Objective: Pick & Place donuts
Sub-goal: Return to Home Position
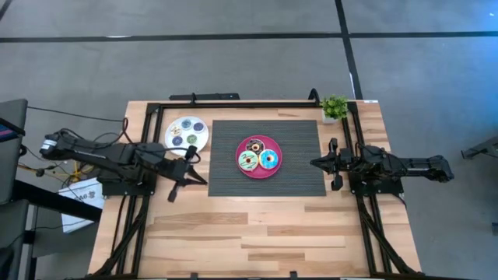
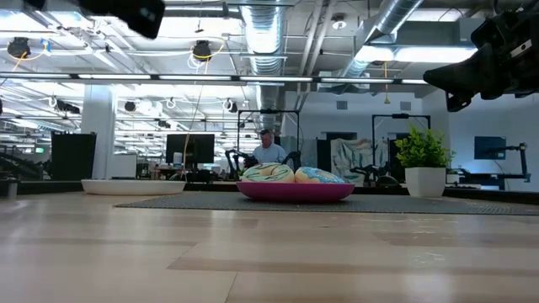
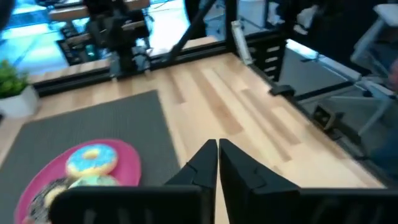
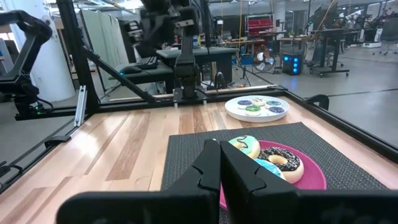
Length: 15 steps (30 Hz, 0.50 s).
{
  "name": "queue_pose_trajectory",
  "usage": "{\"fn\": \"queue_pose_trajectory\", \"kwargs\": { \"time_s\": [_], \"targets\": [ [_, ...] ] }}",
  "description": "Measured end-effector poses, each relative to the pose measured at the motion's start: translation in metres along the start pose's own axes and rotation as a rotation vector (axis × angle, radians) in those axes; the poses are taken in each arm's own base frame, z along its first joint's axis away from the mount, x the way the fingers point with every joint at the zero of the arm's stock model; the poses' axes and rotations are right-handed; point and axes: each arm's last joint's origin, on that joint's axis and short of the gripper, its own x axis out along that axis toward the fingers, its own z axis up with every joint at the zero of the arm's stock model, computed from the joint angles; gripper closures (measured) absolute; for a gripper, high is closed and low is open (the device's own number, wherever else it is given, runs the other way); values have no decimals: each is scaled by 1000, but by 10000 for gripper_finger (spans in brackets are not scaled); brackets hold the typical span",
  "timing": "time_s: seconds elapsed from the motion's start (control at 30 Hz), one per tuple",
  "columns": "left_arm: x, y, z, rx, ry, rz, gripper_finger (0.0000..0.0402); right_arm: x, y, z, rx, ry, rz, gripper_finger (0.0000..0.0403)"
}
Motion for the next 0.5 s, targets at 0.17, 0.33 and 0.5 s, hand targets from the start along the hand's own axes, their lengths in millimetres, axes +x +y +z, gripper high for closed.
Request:
{"fn": "queue_pose_trajectory", "kwargs": {
  "time_s": [0.17,0.33,0.5],
  "targets": [
    [-19,5,-31,-28,-60,73,400,0,0,0,0,0,0,403],
    [-40,1,-58,-84,-176,150,401,0,0,0,0,0,0,403],
    [-56,-5,-76,-136,-239,233,401,0,0,0,0,0,0,403]
  ]
}}
